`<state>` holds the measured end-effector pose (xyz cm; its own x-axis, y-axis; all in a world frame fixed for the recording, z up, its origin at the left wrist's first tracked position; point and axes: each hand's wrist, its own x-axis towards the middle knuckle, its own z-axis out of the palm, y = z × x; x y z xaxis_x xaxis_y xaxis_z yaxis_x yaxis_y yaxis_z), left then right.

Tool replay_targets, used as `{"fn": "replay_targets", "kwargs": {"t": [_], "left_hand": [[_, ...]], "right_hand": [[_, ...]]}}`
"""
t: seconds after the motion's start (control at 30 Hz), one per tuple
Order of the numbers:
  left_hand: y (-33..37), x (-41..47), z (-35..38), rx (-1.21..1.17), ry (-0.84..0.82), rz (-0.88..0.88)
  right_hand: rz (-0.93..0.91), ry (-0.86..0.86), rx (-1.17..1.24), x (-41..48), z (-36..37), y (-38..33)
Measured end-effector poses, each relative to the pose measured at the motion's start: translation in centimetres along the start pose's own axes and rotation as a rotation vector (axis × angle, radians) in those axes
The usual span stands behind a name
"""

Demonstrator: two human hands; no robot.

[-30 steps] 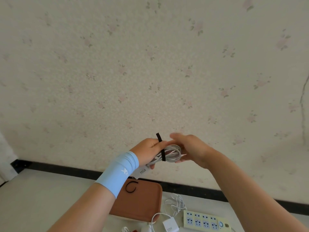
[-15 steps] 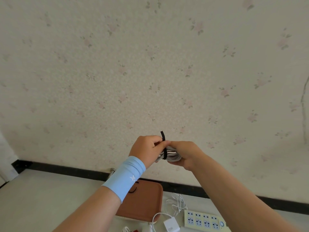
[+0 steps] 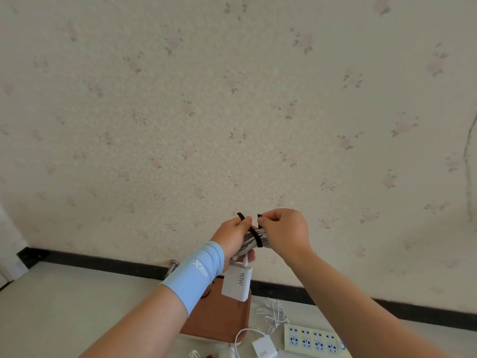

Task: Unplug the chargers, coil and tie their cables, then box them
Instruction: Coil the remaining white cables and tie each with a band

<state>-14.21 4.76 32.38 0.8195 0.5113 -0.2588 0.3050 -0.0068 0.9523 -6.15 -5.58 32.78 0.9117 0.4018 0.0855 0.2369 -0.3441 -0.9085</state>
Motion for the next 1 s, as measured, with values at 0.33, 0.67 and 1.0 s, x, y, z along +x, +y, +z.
{"fn": "replay_targets", "kwargs": {"t": [0.33,0.67,1.0], "left_hand": [[0.3,-0.2,-0.2,0.162,0.105,-0.034],[0.5,0.3,-1.0,0.132,0.139,-0.111],[0.7,0.4,-1.9,0.056,0.233,-0.066]], "right_hand": [[-0.154,-0.193,0.052,-0.7,-0.2,0.0],[-0.722,-0.099,-0.128,-1.3,1.2,1.0],[-0.466,-0.349,0.057,-0.4,0.6,0.4]]}}
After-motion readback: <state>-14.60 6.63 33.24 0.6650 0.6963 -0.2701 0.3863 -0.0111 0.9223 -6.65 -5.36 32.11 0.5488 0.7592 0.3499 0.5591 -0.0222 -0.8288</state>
